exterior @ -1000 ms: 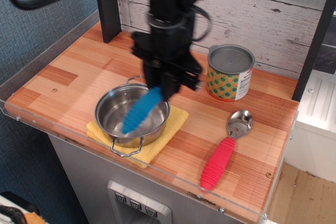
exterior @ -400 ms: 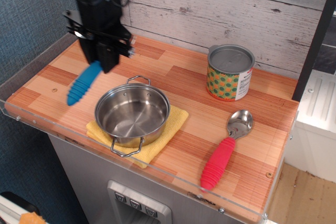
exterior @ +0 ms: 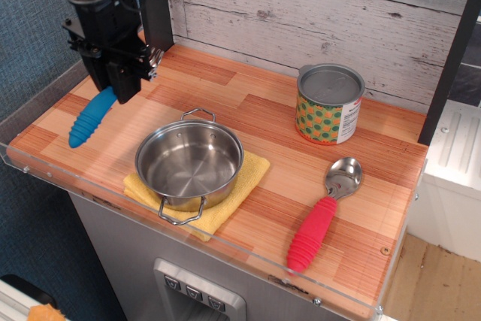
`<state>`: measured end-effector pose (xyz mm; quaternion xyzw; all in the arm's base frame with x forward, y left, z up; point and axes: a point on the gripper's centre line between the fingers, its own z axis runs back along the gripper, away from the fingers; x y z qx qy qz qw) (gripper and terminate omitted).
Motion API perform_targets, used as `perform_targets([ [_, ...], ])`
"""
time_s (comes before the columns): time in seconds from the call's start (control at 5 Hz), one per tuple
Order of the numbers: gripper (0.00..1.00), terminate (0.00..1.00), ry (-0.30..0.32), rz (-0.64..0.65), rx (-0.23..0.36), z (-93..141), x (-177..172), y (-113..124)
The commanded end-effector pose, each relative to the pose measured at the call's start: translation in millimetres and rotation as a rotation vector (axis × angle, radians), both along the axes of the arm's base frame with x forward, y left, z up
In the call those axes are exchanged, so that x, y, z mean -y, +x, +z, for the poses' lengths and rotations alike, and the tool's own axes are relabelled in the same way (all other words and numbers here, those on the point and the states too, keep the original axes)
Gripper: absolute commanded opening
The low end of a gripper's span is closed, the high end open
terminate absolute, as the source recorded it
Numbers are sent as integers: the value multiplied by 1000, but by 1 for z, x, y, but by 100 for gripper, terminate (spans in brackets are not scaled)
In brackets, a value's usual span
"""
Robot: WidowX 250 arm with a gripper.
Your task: Put the fork on the opposite side of the pot.
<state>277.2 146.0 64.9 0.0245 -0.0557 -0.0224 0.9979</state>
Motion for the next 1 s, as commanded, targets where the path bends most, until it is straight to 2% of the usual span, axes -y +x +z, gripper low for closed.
perform_targets([
  [0.0,0,0,44,81,40,-12,-17,3],
  [0.4,0,0,18,57,9,-26,-13,1],
  [0.8,0,0,39,42,-25,-32,-11,-1],
])
